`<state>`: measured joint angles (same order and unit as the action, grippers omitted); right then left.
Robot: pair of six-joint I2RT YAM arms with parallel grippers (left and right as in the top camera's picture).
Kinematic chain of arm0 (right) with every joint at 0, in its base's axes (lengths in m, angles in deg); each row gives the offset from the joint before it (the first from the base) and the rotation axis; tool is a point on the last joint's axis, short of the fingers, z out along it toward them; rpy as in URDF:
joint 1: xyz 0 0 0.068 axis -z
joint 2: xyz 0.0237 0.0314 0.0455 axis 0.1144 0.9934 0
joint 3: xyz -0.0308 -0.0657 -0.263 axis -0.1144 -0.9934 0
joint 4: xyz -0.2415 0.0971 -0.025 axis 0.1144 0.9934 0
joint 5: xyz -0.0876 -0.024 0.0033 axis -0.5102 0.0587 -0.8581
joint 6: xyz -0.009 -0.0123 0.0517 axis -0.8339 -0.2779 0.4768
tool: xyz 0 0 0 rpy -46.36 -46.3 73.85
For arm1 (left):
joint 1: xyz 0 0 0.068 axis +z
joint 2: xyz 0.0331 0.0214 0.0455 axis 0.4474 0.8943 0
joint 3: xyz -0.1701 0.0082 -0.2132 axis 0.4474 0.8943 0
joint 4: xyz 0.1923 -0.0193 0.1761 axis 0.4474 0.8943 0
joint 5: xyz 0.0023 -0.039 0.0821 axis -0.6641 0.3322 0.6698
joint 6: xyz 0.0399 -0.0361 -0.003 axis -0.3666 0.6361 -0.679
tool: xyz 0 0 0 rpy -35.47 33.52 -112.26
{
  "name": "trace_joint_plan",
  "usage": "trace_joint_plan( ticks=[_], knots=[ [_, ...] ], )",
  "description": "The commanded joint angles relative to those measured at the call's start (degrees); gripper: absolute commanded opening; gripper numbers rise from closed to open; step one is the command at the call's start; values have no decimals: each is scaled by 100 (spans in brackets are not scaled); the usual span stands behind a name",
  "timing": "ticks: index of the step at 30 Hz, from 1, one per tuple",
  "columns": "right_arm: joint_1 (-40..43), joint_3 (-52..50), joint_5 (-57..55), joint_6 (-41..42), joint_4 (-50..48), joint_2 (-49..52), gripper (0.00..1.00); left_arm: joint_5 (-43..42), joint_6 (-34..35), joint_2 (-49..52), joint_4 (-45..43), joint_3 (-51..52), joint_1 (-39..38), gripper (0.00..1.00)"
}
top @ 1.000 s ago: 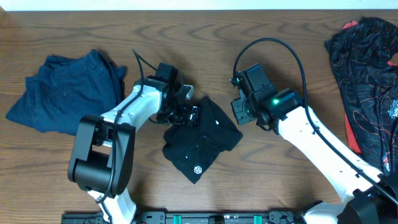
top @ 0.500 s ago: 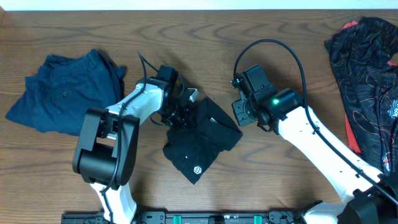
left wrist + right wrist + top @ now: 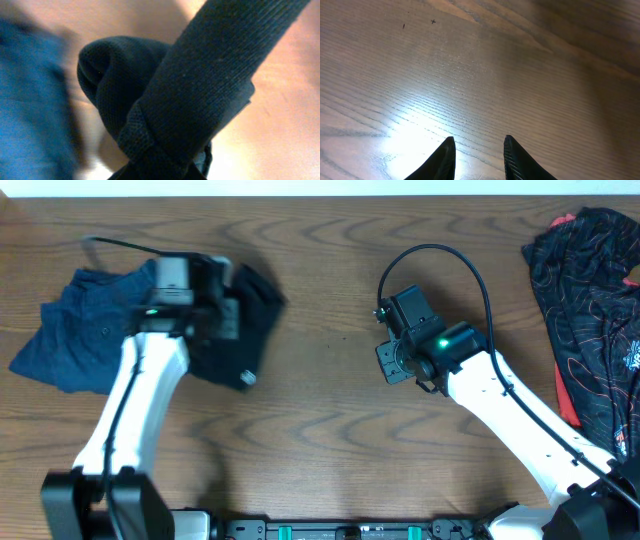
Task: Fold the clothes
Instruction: 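Carry the black bundle left and place it on the navy garment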
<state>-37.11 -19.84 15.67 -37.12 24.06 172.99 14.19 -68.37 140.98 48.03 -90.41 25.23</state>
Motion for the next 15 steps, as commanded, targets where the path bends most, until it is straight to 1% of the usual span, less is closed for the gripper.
trace_joint_plan(
  ticks=[1, 5, 12, 15],
  knots=[
    [66, 37, -98, 81, 26, 0, 31, 743, 11, -337, -391, -168, 369, 6],
    [66, 37, -98, 79, 31, 0, 31, 782, 4, -404, -841, -168, 874, 6],
    [66, 37, -98, 81, 48, 0, 31, 782, 4, -352, -1231, -168, 1847, 6],
    [66, 37, -96, 81, 55, 0, 31, 780, 9, -240, -1263, -166, 2299, 6]
  ],
)
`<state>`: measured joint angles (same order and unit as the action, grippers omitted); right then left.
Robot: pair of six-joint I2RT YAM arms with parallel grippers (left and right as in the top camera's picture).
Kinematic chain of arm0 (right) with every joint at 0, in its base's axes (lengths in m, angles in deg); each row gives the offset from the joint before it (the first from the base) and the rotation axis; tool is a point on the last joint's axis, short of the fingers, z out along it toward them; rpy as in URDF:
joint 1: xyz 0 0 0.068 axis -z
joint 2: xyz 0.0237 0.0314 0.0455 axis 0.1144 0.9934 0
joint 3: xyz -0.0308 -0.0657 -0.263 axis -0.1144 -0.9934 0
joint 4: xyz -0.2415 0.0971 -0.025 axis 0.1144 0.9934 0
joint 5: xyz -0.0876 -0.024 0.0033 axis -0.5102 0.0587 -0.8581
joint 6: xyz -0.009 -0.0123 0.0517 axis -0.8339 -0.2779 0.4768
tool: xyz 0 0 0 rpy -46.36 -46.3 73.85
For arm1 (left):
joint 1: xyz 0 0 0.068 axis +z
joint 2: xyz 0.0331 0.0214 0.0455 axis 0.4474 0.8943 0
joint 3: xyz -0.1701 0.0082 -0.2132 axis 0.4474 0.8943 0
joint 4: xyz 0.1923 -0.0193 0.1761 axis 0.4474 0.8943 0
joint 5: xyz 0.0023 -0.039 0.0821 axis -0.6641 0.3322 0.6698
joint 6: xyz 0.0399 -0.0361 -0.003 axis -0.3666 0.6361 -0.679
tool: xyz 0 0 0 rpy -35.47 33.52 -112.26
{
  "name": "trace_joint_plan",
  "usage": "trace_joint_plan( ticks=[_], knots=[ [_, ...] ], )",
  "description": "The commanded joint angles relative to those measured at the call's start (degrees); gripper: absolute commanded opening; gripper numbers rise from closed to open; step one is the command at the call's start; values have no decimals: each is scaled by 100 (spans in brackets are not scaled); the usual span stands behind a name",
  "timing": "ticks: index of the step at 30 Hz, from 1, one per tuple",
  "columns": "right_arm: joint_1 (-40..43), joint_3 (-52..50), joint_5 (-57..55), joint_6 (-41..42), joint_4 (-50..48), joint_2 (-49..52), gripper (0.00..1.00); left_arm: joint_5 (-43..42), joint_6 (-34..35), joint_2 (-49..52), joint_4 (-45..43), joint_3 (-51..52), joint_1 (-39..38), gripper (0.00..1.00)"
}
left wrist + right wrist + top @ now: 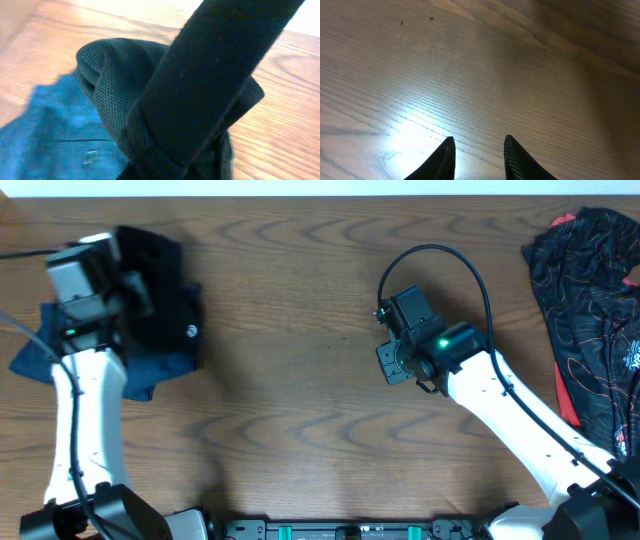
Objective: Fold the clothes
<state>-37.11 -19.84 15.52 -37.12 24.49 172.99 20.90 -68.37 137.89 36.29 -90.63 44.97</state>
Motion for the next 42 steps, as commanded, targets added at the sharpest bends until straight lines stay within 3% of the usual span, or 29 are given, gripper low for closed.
trace_joint_plan(
  ticks=[1, 7, 8, 11, 13, 14, 16, 21, 26, 29, 36, 42],
  knots=[
    [66, 37, -81, 81, 15, 0, 31, 107, 9, 146, -107, -144, 474, 6],
    [63, 37, -79, 81, 28, 0, 31, 105, 9, 667, -192, -144, 1001, 7],
    [63, 37, -79, 81, 28, 0, 31, 105, 11, 745, -210, -144, 1069, 14],
    [63, 37, -79, 81, 61, 0, 31, 107, 33, 949, -249, -144, 1248, 52],
    [63, 37, -81, 81, 92, 0, 31, 109, 190, 1005, -247, -144, 1373, 85],
    [63, 37, -79, 81, 98, 0, 31, 109, 378, 1005, -245, -144, 1445, 93],
    [63, 37, -81, 81, 98, 0, 32, 107, 789, 957, -249, -146, 1582, 98],
    [63, 37, -81, 81, 90, 0, 32, -31, 933, 667, -247, -146, 1668, 100],
    [63, 37, -79, 81, 72, 0, 33, -1541, 935, 293, -264, -146, 1480, 98],
    [66, 39, -76, 90, 37, 0, 42, -2046, 933, 160, -168, -146, 1123, 98],
    [254, 37, 170, 1447, -315, 0, 72, -1812, 927, 140, 715, -146, -337, 98],
    [796, 37, 483, 1471, -789, 0, 87, -728, 905, 146, 1773, -146, -1934, 98]
  ],
)
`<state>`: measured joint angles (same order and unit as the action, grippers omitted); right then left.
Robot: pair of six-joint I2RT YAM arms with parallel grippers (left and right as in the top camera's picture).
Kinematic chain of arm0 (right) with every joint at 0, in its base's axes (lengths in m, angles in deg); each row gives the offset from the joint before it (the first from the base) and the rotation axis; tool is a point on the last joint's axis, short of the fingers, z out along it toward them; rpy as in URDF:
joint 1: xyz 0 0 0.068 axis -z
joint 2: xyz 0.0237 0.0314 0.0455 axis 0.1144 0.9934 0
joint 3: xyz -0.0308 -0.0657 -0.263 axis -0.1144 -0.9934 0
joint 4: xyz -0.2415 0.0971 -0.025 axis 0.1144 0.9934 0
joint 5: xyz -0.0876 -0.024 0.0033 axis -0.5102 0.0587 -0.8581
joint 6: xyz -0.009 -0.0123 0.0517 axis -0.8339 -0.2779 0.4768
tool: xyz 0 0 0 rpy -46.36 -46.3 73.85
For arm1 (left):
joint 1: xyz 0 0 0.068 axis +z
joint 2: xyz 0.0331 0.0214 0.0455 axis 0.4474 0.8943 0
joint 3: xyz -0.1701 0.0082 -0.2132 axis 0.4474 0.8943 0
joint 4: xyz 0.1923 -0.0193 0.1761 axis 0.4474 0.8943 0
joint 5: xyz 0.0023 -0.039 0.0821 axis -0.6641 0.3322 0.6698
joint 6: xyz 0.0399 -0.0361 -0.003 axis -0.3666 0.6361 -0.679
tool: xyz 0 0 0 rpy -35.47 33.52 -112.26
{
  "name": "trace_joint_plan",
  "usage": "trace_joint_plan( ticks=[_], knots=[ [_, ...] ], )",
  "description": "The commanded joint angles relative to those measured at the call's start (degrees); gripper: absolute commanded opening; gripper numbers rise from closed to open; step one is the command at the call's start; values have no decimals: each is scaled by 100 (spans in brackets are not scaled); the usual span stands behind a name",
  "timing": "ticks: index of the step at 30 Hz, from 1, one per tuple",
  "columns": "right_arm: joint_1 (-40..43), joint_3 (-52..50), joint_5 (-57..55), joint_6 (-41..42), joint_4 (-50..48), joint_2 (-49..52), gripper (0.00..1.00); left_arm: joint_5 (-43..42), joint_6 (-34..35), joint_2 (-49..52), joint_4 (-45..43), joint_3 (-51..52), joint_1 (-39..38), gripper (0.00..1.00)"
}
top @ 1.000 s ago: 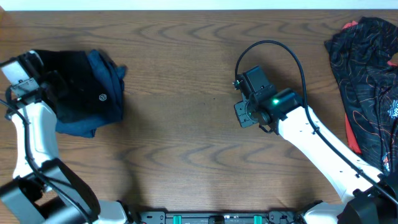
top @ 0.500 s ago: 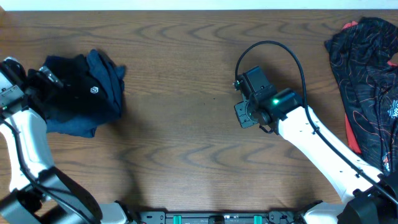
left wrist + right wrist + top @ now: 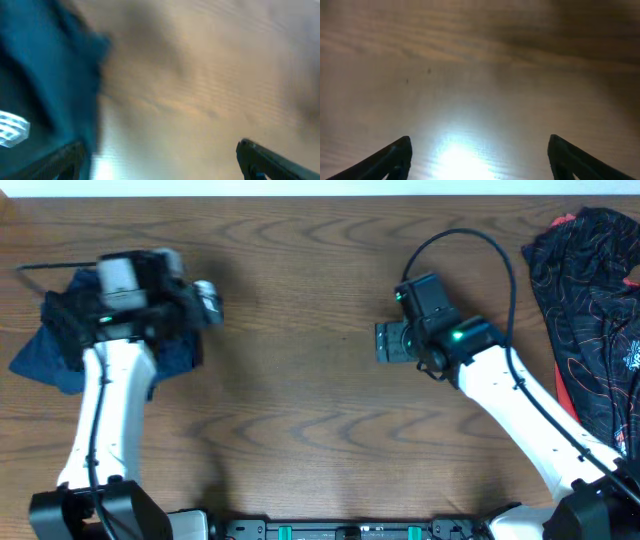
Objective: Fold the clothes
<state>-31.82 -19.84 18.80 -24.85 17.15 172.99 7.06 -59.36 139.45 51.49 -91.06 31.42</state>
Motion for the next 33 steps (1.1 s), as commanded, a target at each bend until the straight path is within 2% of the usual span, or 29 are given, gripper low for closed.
trace_joint_plan(
  ticks=[1, 3, 5, 10, 17, 26, 33],
  knots=[
    [356, 37, 153, 229, -59, 0, 87, 807, 7, -9, 409, -103, -802, 98],
    [623, 37, 153, 101, -61, 0, 95, 962, 7, -9, 697, -103, -1196, 98],
    [918, 37, 153, -92, -55, 0, 99, 988, -4, -9, 988, -103, -1504, 98],
    [1681, 39, 188, -142, -15, -4, 99, 986, -273, -48, 1779, -118, -1700, 98],
    [2312, 39, 531, -310, 828, -468, 99, 1001, -275, -750, 2312, -175, -1552, 98],
    [1952, -157, -365, -420, 1032, -2406, 99, 1152, -496, -2879, 2144, 227, -1554, 98],
    [1572, -1091, -815, -415, 634, -4221, 99, 1152, -422, -4642, 1696, 1169, -1552, 98]
  ],
)
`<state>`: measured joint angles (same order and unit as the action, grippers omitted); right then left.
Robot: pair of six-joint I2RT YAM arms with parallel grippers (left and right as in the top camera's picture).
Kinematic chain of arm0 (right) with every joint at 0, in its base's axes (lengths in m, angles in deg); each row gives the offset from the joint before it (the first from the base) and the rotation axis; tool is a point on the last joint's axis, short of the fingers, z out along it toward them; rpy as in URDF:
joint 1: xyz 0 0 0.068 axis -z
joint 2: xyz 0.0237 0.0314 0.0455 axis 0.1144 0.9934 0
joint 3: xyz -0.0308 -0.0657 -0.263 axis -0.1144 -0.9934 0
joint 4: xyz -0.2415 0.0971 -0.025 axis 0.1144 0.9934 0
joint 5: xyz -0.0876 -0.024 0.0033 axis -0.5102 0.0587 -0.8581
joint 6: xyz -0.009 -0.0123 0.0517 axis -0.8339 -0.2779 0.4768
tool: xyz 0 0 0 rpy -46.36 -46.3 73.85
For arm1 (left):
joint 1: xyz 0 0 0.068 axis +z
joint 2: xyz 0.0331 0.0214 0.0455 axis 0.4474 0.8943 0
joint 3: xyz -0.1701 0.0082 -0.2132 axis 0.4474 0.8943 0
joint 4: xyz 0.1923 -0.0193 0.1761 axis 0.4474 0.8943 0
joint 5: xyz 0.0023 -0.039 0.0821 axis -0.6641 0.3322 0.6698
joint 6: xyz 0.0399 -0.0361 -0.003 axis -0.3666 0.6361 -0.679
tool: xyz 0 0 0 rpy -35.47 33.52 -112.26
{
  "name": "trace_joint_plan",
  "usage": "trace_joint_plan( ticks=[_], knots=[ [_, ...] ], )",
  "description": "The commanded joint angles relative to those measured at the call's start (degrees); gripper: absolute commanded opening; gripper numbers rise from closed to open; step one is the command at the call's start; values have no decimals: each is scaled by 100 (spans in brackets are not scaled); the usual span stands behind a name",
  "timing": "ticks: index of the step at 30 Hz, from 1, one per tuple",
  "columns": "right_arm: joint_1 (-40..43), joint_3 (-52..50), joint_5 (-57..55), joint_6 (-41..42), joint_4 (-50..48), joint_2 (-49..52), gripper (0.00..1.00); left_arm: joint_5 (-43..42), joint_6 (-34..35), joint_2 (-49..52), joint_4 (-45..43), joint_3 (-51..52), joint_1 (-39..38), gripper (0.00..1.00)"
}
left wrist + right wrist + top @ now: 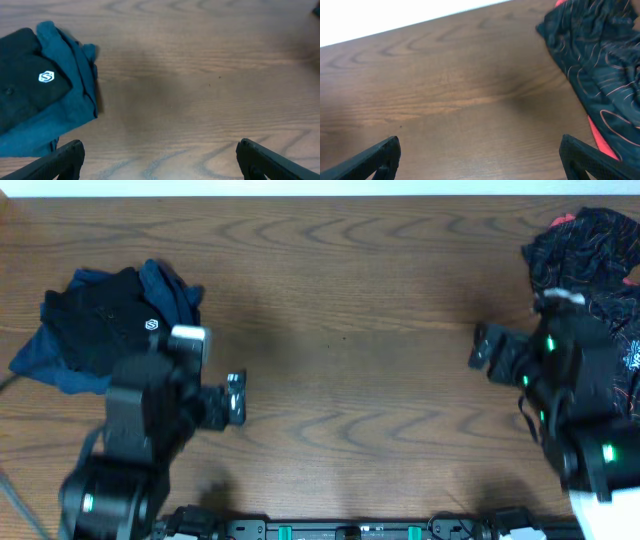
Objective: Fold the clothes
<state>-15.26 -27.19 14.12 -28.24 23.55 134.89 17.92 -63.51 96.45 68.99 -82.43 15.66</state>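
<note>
A folded black garment with a white logo lies on top of a blue garment at the table's far left; the left wrist view shows the black garment and the blue garment too. My left gripper is to the right of and nearer than that pile, open and empty. A crumpled black garment with red line pattern lies at the far right. My right gripper stands just left of it, open wide and empty, with that patterned garment ahead to its right.
Bare wooden table spans the space between the two piles. The table's far edge meets a white wall. The patterned garment reaches the right border of the overhead view.
Both arms have pulled back from the table's middle and sit higher. The left gripper has left the pile and is now nearer the front. The right gripper has moved right, beside the patterned garment.
At first my left gripper was shut on the black garment beside the blue one, the right jaws nearly together over mid-table. Then the black garment hung over the blue one. Later it lay on the blue garment, both grippers open. Now both arms are withdrawn.
</note>
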Motion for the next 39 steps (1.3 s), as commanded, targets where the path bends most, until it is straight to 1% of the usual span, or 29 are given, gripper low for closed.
trace_joint_plan(
  ticks=[1, 4, 7, 13, 21, 28, 34, 37, 39],
  knots=[
    [-85, -470, -348, -79, 4, -629, 99, 66, -7, -511, -76, 411, 24, 98],
    [-87, -667, -299, -76, 151, -1073, 99, 66, -9, -752, -96, 516, 24, 98],
    [-87, -710, -280, -79, 444, -1287, 99, 66, -9, -789, -85, 516, 24, 98],
    [-87, -713, -280, -76, 1134, -1314, 99, 66, -9, -789, -85, 516, 24, 98],
    [-87, -713, -280, -76, 1674, -1314, 99, 66, -9, -789, -85, 516, 24, 98],
    [-87, -713, -282, -76, 1731, -1314, 99, 66, -9, -789, -85, 516, 24, 98],
    [22, -767, -339, -114, 1755, -1661, 99, 66, -9, -789, -85, 516, 24, 98],
    [181, -953, -363, -166, 1541, -2011, 99, 66, -9, -789, -85, 516, 24, 98],
    [260, -1235, -245, -369, 1202, -2339, 99, 66, -9, -789, -85, 516, 24, 98]
  ],
)
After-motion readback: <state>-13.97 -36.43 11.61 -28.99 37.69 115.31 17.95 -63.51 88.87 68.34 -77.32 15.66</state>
